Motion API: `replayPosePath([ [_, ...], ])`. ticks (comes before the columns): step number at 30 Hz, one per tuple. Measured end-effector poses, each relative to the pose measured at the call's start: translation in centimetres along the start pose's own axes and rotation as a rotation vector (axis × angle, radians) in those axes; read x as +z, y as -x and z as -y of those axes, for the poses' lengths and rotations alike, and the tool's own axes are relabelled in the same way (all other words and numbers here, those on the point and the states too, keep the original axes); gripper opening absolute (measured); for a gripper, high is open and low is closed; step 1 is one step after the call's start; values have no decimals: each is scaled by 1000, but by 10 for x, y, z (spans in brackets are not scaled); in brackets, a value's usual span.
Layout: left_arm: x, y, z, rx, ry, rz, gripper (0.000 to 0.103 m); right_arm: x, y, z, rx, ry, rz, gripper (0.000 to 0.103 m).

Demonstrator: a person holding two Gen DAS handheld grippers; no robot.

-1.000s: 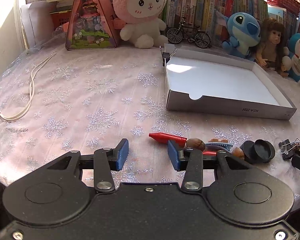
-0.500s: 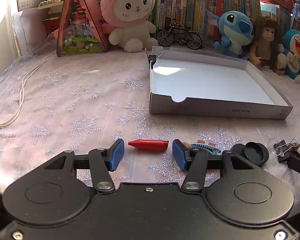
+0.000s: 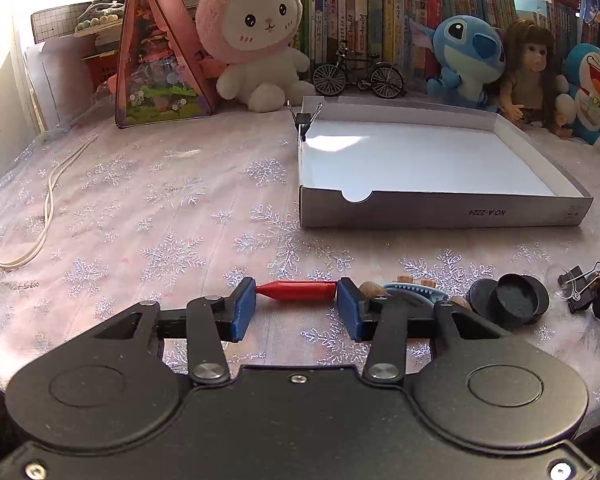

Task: Organize rigid objects
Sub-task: 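Close the left tool on the red crayon while the right tool grasps the small black lid, then carry the red crayon with the left tool while the right tool carries the black lid into the tray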

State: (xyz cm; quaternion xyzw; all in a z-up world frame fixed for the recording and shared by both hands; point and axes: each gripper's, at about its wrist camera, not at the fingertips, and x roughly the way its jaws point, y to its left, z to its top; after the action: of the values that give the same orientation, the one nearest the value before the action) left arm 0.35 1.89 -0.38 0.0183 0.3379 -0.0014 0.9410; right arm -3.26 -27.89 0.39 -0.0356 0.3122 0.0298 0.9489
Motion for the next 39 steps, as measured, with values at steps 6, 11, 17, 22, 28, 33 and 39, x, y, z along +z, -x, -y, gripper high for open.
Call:
replayPosePath([
  [6, 1, 2, -2, -15, 0, -5, 42, 1, -4, -1, 35, -16, -36, 41],
  [11, 4, 6, -5, -16, 10, 2, 42, 5, -2, -1, 39, -20, -33, 37],
  [17, 15, 14, -10, -41, 17, 29, 42, 16, 4, 2, 47, -23, -2, 37],
  [22, 30, 15, -11, -83, 32, 37, 42, 31, -1, 8, 56, -52, 5, 37],
  [28, 53, 9, -9, -156, 49, 29, 42, 52, -9, 13, 69, -56, 32, 37],
  [33, 74, -4, -5, -223, 80, -10, 42, 69, -26, 19, 104, -85, 17, 37],
  [39, 98, -21, 9, -251, 64, -29, 42, 90, -54, 21, 142, -117, -24, 37],
])
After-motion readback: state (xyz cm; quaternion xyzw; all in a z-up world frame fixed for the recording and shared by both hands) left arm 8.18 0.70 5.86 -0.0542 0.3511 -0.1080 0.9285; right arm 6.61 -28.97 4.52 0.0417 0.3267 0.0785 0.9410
